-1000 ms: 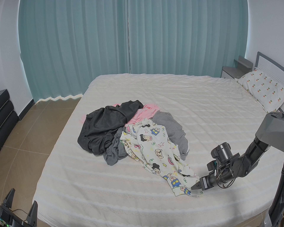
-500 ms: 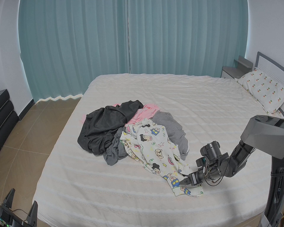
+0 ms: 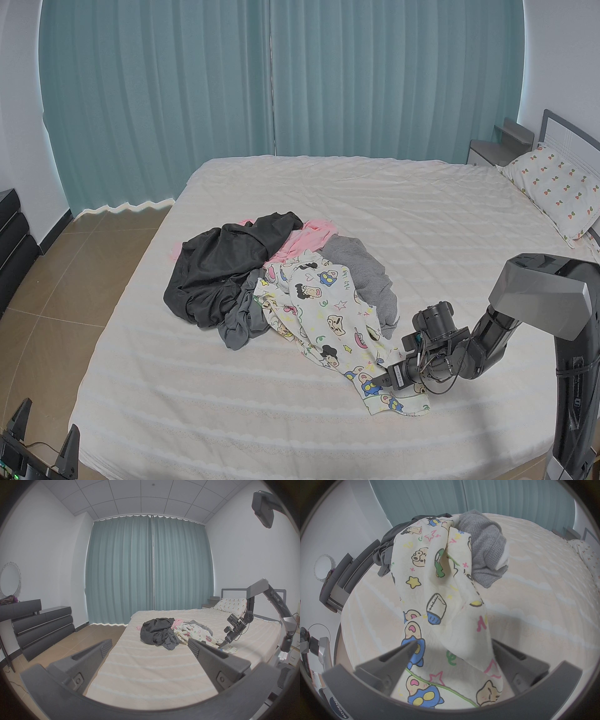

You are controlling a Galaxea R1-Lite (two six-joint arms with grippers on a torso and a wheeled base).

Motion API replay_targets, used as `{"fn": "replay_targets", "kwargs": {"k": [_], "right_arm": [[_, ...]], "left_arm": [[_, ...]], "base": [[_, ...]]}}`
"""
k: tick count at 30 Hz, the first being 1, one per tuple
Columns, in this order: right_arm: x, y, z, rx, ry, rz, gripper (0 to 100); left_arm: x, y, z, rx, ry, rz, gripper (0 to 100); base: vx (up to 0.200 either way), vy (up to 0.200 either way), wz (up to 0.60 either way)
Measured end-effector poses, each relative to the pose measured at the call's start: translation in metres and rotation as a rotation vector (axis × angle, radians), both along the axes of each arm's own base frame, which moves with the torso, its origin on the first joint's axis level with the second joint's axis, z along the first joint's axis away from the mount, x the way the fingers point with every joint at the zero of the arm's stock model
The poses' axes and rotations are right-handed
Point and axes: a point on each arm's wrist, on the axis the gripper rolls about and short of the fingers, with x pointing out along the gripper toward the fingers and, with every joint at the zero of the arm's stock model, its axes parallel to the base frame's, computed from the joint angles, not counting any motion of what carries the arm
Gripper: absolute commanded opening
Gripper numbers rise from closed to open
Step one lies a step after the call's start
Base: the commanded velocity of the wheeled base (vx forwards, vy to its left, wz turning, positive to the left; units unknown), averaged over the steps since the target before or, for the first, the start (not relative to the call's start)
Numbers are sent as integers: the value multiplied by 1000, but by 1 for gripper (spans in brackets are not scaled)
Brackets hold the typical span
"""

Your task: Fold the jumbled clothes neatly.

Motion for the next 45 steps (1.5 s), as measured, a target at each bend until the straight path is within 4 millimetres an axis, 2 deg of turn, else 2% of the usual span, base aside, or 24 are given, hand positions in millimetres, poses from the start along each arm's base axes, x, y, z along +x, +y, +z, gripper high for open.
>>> {"fn": "replay_targets", "kwargs": {"k": [11, 19, 24, 31, 34, 40, 42, 45], "right_arm": [[-2, 1, -5, 80, -11, 27, 0], [-28, -9, 7, 278, -26, 83, 0], [-49, -16, 27, 408, -64, 116, 0], [-65, -19, 63, 581, -199, 107, 0], [-74, -17, 80, 668, -258, 105, 0], [-94, -9, 101, 763, -268, 134, 0], [-98, -6, 108, 778, -278, 149, 0], [-103, -3, 119, 803, -298, 170, 0]], "left_arm": [[0, 0, 0, 0, 0, 0, 100], [0, 0, 0, 2, 0, 0, 100], [0, 0, 0, 4, 0, 0, 100], [0, 0, 0, 39, -3, -3, 100], [0, 0, 0, 41, -3, -7, 100], [0, -1, 2, 45, -13, -34, 100], [-2, -1, 10, 21, -40, -46, 100], [-5, -2, 34, -18, -87, -86, 100]], "base": [[0, 0, 0], [0, 0, 0], [0, 0, 0], [0, 0, 0], [0, 0, 0], [0, 0, 0], [0, 0, 0], [0, 0, 0]]}}
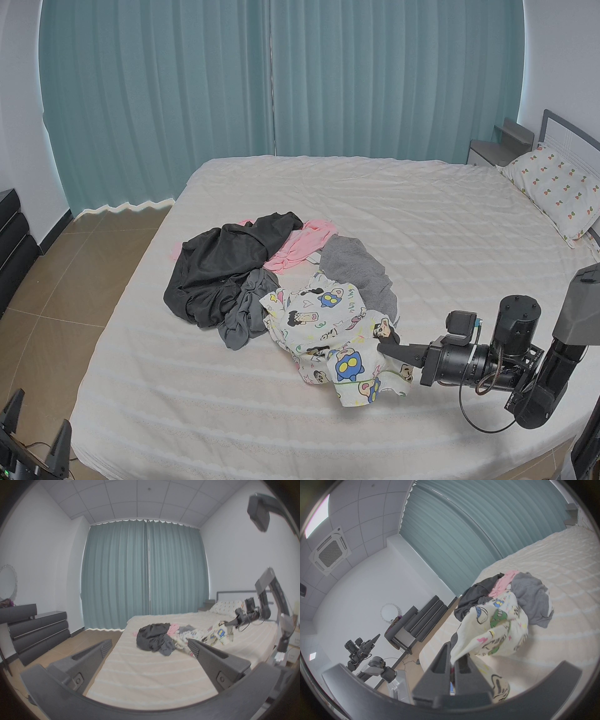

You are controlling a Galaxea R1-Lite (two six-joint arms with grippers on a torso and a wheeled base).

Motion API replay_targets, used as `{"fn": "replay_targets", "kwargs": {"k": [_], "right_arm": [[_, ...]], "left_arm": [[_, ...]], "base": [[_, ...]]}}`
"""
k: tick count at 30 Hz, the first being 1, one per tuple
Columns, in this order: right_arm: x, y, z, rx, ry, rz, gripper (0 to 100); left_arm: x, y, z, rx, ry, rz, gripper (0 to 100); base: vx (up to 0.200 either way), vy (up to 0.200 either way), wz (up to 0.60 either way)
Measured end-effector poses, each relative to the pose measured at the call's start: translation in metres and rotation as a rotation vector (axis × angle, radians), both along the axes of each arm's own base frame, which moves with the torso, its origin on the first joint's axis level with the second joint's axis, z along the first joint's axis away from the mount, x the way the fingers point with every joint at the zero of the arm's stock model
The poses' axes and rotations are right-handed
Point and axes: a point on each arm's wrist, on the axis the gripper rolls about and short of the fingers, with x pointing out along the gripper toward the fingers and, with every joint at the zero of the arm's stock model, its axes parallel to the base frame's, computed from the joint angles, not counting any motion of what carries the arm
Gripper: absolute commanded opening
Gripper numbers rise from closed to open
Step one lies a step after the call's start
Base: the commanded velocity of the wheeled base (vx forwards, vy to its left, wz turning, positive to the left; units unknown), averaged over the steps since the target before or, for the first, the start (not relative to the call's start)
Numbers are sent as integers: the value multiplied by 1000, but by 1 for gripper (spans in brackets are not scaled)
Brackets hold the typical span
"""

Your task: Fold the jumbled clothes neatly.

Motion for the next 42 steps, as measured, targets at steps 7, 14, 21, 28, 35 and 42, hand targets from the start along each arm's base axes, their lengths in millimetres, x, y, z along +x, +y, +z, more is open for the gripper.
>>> {"fn": "replay_targets", "kwargs": {"k": [7, 14, 21, 28, 35, 42], "right_arm": [[-9, 7, 31, 77, -84, 25, 0], [-15, 13, 55, 141, -150, -12, 0], [-21, 19, 77, 213, -197, -47, 0], [-22, 29, 106, 327, -247, -53, 0], [-13, 49, 151, 427, -295, -24, 0], [-7, 56, 183, 423, -274, -22, 0]], "left_arm": [[16, -4, 57, 0, 33, -201, 100], [70, -10, 77, 26, 215, -367, 100], [136, -32, 73, 54, 384, -517, 100], [191, -79, 44, 85, 527, -669, 100], [206, -128, 12, 100, 631, -754, 100], [212, -142, -6, 118, 653, -716, 100]], "base": [[0, 0, 0], [0, 0, 0], [0, 0, 0], [0, 0, 0], [0, 0, 0], [0, 0, 0]]}}
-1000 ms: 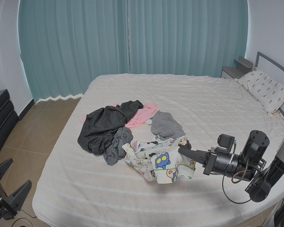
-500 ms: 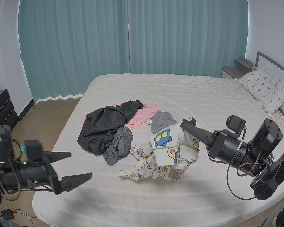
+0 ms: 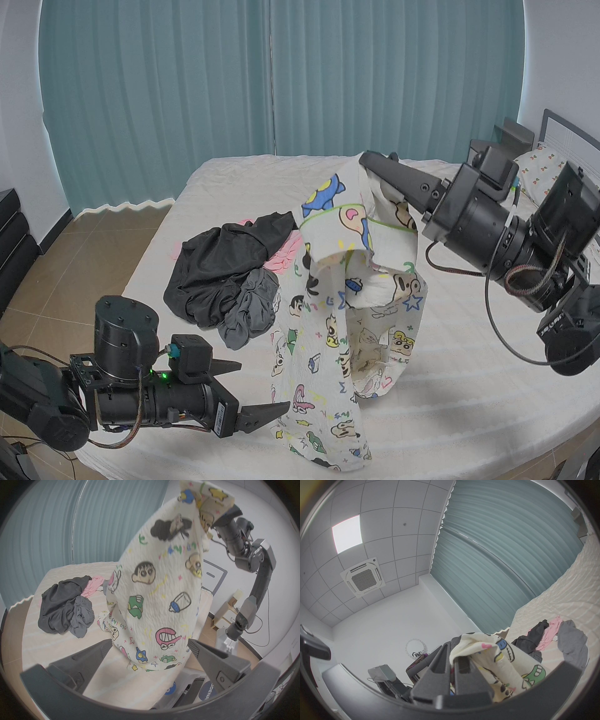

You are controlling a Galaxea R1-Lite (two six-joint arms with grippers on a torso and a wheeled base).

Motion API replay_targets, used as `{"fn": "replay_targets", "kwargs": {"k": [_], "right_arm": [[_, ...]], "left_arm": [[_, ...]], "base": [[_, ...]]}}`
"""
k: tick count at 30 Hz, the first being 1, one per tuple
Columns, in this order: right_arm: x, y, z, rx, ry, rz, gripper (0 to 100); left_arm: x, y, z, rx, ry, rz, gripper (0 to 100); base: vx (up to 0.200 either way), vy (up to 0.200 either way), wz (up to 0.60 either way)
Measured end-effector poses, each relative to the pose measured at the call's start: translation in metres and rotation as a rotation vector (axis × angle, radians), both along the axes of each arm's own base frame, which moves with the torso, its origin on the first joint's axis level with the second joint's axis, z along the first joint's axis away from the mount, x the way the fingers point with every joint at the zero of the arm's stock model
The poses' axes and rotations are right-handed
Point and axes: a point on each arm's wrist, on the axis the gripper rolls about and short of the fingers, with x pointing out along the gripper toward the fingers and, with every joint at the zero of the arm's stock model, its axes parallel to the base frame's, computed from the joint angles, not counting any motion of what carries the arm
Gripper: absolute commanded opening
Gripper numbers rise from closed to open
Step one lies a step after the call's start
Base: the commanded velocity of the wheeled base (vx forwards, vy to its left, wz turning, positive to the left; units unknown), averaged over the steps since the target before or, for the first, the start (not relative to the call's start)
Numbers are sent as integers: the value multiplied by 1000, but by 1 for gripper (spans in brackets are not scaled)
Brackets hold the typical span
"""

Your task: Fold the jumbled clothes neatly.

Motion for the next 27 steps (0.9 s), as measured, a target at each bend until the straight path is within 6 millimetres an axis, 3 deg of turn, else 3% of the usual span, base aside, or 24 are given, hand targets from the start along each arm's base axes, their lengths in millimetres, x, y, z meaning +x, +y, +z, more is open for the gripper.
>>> {"fn": "replay_targets", "kwargs": {"k": [5, 12, 27], "right_arm": [[1, 0, 10, 21, -20, -2, 0], [7, 8, 3, 11, 2, -8, 0], [8, 29, -2, 18, 28, -18, 0]], "left_arm": [[-2, -5, -8, -13, 37, 5, 100], [-7, -29, 0, -158, 6, 24, 100], [-9, -94, -12, -292, -190, 339, 100]], "base": [[0, 0, 0], [0, 0, 0], [0, 0, 0]]}}
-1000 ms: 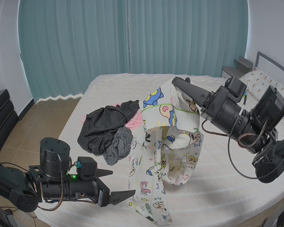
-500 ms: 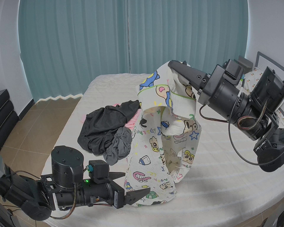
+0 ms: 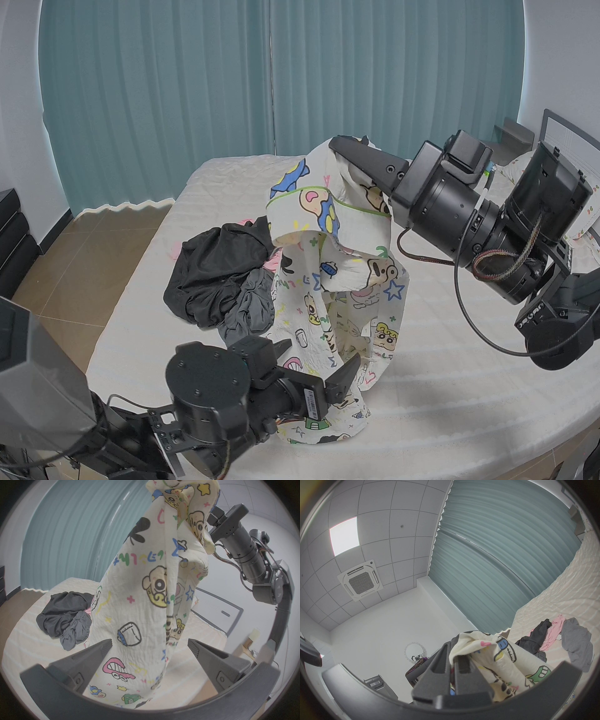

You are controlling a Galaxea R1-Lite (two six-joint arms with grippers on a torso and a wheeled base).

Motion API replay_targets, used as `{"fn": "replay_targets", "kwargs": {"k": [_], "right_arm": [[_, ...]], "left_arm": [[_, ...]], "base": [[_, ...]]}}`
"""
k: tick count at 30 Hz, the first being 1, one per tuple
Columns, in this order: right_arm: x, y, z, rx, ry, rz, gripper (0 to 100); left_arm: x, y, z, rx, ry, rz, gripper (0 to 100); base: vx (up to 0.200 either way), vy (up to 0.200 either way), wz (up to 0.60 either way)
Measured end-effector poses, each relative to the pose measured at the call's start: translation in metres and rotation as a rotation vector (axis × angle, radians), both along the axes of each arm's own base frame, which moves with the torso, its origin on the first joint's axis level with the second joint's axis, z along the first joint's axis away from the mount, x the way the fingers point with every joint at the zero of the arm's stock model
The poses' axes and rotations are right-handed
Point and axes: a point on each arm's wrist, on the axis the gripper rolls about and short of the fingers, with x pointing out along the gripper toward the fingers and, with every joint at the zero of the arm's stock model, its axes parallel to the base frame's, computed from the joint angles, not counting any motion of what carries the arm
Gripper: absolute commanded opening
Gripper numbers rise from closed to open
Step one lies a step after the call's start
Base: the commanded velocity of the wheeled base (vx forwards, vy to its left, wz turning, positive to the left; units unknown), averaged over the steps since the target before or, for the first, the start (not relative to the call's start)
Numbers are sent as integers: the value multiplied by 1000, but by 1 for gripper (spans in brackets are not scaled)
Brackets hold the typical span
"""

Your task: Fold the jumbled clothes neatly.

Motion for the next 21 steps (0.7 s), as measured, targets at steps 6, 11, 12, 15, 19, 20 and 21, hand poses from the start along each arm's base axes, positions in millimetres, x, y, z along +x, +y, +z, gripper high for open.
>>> {"fn": "replay_targets", "kwargs": {"k": [6, 11, 12, 15, 19, 20, 21], "right_arm": [[-1, 2, -2, -3, 6, 1, 0], [-1, 2, -4, -8, 9, -2, 0], [-1, 2, -4, -9, 9, -3, 0], [0, -1, -5, -11, 12, -16, 0], [4, -5, -5, -9, 10, -38, 0], [5, -6, -5, -7, 8, -42, 0], [6, -7, -4, -4, 5, -47, 0]], "left_arm": [[7, -20, -4, 2, -42, 151, 100], [19, -34, -17, 76, -56, 271, 100], [19, -35, -21, 102, -48, 276, 100], [16, -32, -36, 195, -12, 283, 100], [9, -22, -49, 289, 26, 285, 100], [7, -19, -52, 312, 36, 285, 100], [6, -16, -55, 333, 45, 285, 100]], "base": [[0, 0, 0], [0, 0, 0], [0, 0, 0], [0, 0, 0], [0, 0, 0], [0, 0, 0], [0, 0, 0]]}}
